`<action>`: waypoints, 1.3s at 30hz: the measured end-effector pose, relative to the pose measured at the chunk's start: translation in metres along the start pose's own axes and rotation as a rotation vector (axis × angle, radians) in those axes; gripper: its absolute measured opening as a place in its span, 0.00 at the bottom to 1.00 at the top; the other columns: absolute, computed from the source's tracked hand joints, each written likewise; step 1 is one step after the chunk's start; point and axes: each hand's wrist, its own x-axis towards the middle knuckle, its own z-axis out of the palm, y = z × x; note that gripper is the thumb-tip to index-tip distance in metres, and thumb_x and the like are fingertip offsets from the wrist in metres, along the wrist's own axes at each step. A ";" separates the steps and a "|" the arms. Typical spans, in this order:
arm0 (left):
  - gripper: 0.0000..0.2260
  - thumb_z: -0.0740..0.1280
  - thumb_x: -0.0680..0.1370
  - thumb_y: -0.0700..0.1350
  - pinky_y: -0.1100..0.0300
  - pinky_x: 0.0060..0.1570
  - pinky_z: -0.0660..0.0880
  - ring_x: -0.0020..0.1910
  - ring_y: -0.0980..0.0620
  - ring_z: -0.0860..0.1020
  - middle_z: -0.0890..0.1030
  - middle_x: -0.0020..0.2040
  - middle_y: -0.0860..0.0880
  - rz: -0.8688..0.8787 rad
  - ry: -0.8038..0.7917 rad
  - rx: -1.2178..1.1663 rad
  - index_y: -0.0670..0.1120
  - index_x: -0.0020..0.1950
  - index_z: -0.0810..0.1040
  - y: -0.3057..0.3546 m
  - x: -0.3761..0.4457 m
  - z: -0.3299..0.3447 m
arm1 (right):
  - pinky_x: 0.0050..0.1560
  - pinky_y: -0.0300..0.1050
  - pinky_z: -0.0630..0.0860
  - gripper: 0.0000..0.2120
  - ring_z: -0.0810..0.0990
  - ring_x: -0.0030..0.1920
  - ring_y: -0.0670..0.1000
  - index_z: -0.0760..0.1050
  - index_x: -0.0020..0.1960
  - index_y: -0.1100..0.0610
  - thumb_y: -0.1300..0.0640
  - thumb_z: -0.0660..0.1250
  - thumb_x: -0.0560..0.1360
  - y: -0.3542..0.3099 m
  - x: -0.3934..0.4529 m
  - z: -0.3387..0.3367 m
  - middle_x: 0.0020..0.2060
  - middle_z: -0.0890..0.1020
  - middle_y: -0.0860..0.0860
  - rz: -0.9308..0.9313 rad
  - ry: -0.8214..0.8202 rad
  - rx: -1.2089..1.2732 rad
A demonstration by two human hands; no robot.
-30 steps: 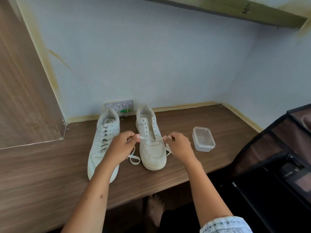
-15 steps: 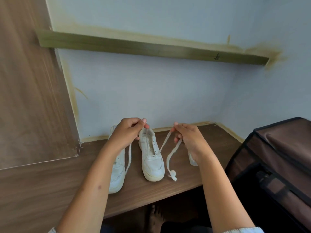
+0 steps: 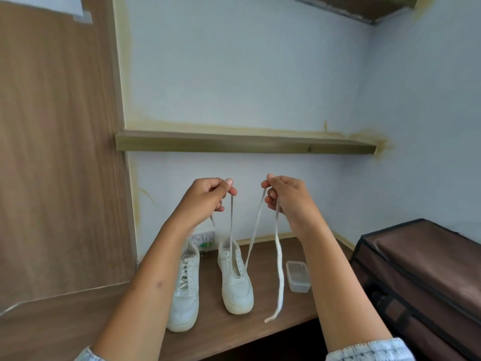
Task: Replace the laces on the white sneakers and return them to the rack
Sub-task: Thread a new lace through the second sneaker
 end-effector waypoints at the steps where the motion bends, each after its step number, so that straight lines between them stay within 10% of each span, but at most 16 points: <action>1: 0.13 0.62 0.82 0.50 0.61 0.43 0.77 0.30 0.56 0.69 0.68 0.33 0.51 0.007 -0.003 0.010 0.47 0.43 0.83 0.003 0.000 -0.001 | 0.42 0.41 0.73 0.14 0.74 0.29 0.45 0.78 0.43 0.59 0.54 0.60 0.82 -0.004 0.000 0.000 0.27 0.71 0.48 -0.014 0.003 -0.009; 15: 0.14 0.63 0.81 0.47 0.56 0.45 0.75 0.35 0.52 0.75 0.77 0.36 0.49 -0.113 0.047 0.135 0.44 0.40 0.82 -0.014 -0.022 -0.016 | 0.38 0.41 0.70 0.14 0.72 0.33 0.47 0.79 0.44 0.60 0.54 0.60 0.82 0.015 -0.011 -0.011 0.27 0.74 0.47 -0.023 0.011 -0.143; 25: 0.07 0.63 0.76 0.47 0.57 0.37 0.73 0.36 0.46 0.77 0.80 0.38 0.45 -0.319 0.020 0.762 0.48 0.39 0.75 -0.126 -0.001 0.005 | 0.31 0.39 0.66 0.13 0.72 0.31 0.48 0.79 0.45 0.58 0.53 0.61 0.82 0.123 0.028 -0.014 0.32 0.77 0.50 -0.017 0.062 -0.439; 33: 0.08 0.63 0.79 0.45 0.53 0.46 0.78 0.45 0.52 0.80 0.83 0.46 0.49 -0.342 -0.051 0.667 0.48 0.49 0.83 -0.228 -0.003 0.059 | 0.59 0.52 0.72 0.11 0.75 0.54 0.56 0.74 0.61 0.54 0.52 0.64 0.80 0.244 0.041 -0.012 0.57 0.72 0.53 0.105 0.105 -0.832; 39: 0.11 0.69 0.77 0.53 0.55 0.48 0.78 0.46 0.53 0.80 0.82 0.46 0.51 -0.332 -0.083 0.589 0.46 0.51 0.82 -0.277 -0.006 0.099 | 0.54 0.40 0.72 0.12 0.77 0.59 0.52 0.76 0.62 0.56 0.56 0.65 0.80 0.306 0.024 0.011 0.60 0.75 0.53 0.209 -0.149 -0.739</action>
